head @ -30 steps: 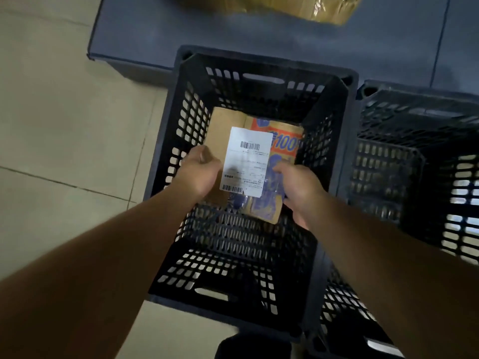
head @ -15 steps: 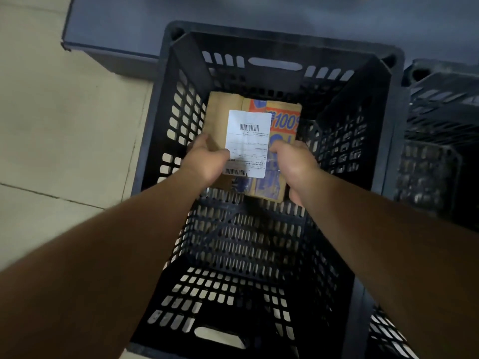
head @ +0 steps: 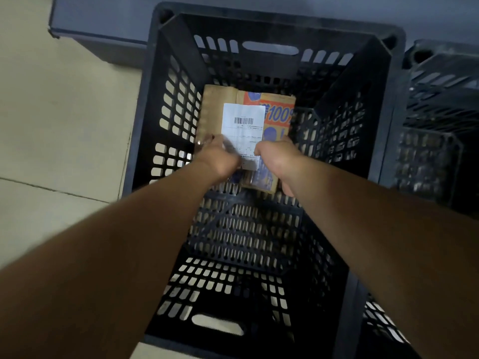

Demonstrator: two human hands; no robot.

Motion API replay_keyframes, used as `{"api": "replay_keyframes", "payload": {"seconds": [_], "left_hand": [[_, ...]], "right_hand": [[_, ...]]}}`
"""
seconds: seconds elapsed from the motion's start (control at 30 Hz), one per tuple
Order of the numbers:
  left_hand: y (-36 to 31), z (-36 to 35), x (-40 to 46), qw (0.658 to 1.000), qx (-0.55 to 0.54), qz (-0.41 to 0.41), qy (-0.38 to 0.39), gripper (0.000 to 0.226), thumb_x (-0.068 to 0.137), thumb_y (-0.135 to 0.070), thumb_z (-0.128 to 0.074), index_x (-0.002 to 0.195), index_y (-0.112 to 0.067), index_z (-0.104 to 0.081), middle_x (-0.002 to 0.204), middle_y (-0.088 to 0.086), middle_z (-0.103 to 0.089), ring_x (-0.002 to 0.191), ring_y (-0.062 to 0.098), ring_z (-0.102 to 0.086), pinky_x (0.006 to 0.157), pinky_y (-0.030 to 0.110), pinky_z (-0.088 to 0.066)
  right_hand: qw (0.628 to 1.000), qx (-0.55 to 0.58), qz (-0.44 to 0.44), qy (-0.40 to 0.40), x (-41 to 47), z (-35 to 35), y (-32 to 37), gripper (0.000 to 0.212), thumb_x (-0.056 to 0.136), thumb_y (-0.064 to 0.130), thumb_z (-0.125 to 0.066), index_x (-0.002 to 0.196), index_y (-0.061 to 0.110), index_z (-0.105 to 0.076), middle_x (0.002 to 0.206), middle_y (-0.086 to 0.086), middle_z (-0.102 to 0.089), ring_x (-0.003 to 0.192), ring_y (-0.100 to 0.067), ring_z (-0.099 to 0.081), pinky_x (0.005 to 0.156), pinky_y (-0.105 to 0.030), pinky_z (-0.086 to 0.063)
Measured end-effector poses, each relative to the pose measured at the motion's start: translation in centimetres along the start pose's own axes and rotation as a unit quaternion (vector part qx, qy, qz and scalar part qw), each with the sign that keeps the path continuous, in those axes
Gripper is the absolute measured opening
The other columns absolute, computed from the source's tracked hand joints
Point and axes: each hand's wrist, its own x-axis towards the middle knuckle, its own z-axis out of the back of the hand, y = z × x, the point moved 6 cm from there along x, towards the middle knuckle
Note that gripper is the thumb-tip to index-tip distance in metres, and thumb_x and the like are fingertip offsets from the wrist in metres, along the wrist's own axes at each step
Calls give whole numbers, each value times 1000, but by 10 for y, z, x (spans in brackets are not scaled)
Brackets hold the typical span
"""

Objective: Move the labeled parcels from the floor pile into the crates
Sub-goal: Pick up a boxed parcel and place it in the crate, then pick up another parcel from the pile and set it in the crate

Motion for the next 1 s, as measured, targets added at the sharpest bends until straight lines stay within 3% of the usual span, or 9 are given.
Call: {"api": "replay_keyframes", "payload": {"seconds": [0.13,0.23,0.33,0.53,0.6,0.63,0.7,0.87,1.0], "left_hand": [[-6,0,-44,1000,6,9,1,64,100,-44,-50,157,-26,-30,151,9,-49,123,29,-58,88,37,-55],[-14,-1,-96,998,-63,19,-22,68,99,-39,-58,159,-29,-28,130,-1,-54,75,5,-65,45,11,-44],[-32,3,-151,992,-116,14,-45,60,100,-37,-57,155,-29,-35,120,-1,-58,44,-7,-58,33,8,-36],[-84,17,-256,984,-175,27,-36,55,96,-31,-55,149,-31,-42,96,8,-72,41,2,-53,34,16,-36],[-103,23,-290,978,-203,30,-40,54,97,-32,-56,149,-31,-43,93,9,-75,54,11,-60,38,18,-41],[-113,26,-307,975,-214,31,-45,54,96,-32,-56,148,-32,-44,96,10,-75,60,14,-63,41,20,-45],[-132,31,-340,974,-217,25,-62,53,96,-35,-57,147,-33,-44,107,7,-72,66,14,-69,47,23,-53],[-177,32,-417,966,-239,-3,-102,50,98,-29,-60,146,-29,-48,98,3,-71,58,6,-65,45,18,-48],[-213,11,-459,954,-289,-53,-55,29,98,-4,-62,121,-21,-63,114,15,-67,82,16,-70,68,20,-52]], "right_hand": [[999,36,-23,-6,-45,0,-5,63,83,38,-56,145,31,-40,127,2,-61,103,-24,-58,80,-37,-44],[998,56,-26,-5,-96,6,-5,63,81,44,-53,142,37,-43,125,2,-64,106,-27,-61,94,-44,-49],[999,45,0,4,-146,24,1,51,84,40,-49,134,35,-51,116,-1,-70,100,-27,-66,96,-46,-53],[998,51,11,17,-252,88,7,46,91,47,-57,135,49,-45,105,19,-59,80,-2,-54,65,-26,-31],[998,54,16,-2,-285,114,8,43,92,48,-57,133,44,-47,99,15,-62,77,3,-54,84,-23,-48],[998,60,20,-11,-301,127,10,47,92,47,-58,137,41,-47,97,14,-60,76,6,-52,65,-21,-45],[997,67,22,-19,-332,151,12,60,93,47,-58,148,36,-40,95,19,-56,75,5,-52,61,-20,-41],[996,79,43,-18,-417,207,12,66,90,51,-57,152,41,-35,142,4,-54,108,-14,-56,96,-35,-46],[993,87,64,-40,-472,251,-1,69,82,60,-55,147,48,-36,146,12,-51,121,-19,-56,98,-39,-43]]}}
